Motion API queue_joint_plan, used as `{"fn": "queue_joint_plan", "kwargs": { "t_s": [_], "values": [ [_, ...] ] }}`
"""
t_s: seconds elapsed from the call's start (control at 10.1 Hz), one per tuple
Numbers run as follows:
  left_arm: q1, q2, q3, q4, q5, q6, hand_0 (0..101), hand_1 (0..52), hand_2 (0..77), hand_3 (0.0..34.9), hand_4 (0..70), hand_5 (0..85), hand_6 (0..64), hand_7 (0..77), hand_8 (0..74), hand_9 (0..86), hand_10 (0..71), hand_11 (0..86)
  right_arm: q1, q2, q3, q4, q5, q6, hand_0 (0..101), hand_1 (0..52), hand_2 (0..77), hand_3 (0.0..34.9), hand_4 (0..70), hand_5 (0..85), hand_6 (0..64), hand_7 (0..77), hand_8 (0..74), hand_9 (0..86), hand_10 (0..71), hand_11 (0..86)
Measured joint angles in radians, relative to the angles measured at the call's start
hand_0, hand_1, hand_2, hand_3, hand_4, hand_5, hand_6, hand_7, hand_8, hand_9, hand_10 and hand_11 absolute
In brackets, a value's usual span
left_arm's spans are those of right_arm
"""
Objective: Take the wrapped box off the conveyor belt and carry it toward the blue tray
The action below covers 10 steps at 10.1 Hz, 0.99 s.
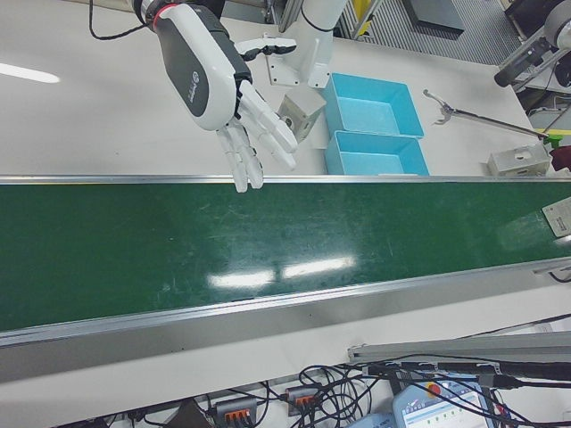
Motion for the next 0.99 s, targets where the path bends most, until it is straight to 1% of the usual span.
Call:
{"fn": "queue_joint_plan", "kwargs": {
  "t_s": [0.1,0.2,0.3,0.49,0.59,0.69,0.79,0.89,0.99],
  "values": [
    [0.000,0.000,0.000,0.000,0.000,0.000,0,0.0,1.1,0.0,0.0,1.1,0.0,0.0,0.0,0.0,0.0,0.0,0.015,-0.004,0.004,-0.002,-0.009,0.001,47,13.6,7.6,20.6,0.0,0.5,0.0,0.0,0.0,1.6,0.0,1.1],
    [0.000,0.000,0.000,0.000,0.000,0.000,0,0.0,0.5,0.0,0.0,1.1,0.0,0.5,0.0,0.0,0.0,0.0,0.025,-0.007,0.005,-0.009,-0.014,0.002,47,12.0,10.4,19.9,0.0,0.5,0.0,0.0,0.0,1.6,0.0,1.1],
    [0.000,0.000,0.000,0.000,0.000,0.000,0,0.0,1.1,0.0,0.0,1.1,0.0,0.5,0.0,0.0,0.0,0.0,0.035,-0.008,0.005,-0.022,-0.016,0.006,47,12.0,10.4,19.9,0.0,0.5,0.0,0.0,0.0,1.6,0.0,1.1],
    [0.000,0.000,0.000,0.000,0.000,0.000,0,0.0,0.5,0.0,0.0,1.1,0.0,0.0,0.0,0.0,0.0,0.0,0.061,-0.010,0.007,-0.054,-0.018,0.028,46,12.0,10.4,19.5,0.0,0.5,0.0,0.0,0.0,1.6,0.0,1.1],
    [0.000,0.000,0.000,0.000,0.000,0.000,0,0.0,0.5,0.0,0.0,1.1,0.0,0.0,0.0,0.0,0.0,0.0,0.066,-0.009,0.002,-0.067,-0.018,0.035,46,12.0,10.4,18.0,0.0,0.5,0.0,0.0,0.0,1.6,1.1,2.2],
    [0.000,0.000,0.000,0.000,0.000,0.000,0,0.0,0.5,0.0,0.0,1.1,0.0,0.0,0.0,0.0,0.0,0.0,0.061,-0.005,-0.012,-0.075,-0.018,0.038,46,13.1,11.4,15.6,0.0,0.5,0.0,0.0,0.0,1.6,1.1,2.2],
    [0.000,0.000,0.000,0.000,0.000,0.000,0,0.0,0.5,0.0,0.0,1.1,0.0,0.0,0.0,0.0,0.0,0.0,0.056,0.007,-0.031,-0.080,-0.017,0.041,46,13.1,11.4,11.8,0.0,0.5,0.0,0.0,0.0,1.6,0.0,2.2],
    [0.000,0.000,0.000,0.000,0.000,0.000,0,0.0,0.5,0.0,0.0,1.1,0.0,0.0,0.0,0.0,0.0,0.0,0.054,0.021,-0.049,-0.082,-0.016,0.051,46,10.9,10.4,9.5,0.0,0.5,0.0,0.0,0.0,1.6,0.0,2.2],
    [0.000,0.000,0.000,0.000,0.000,0.000,0,0.0,0.5,0.0,0.0,1.1,0.0,0.0,0.0,0.0,0.0,0.0,0.052,0.029,-0.061,-0.083,-0.016,0.066,45,10.4,7.1,7.6,0.0,0.5,0.0,0.0,0.0,1.6,0.5,2.2]
  ]
}}
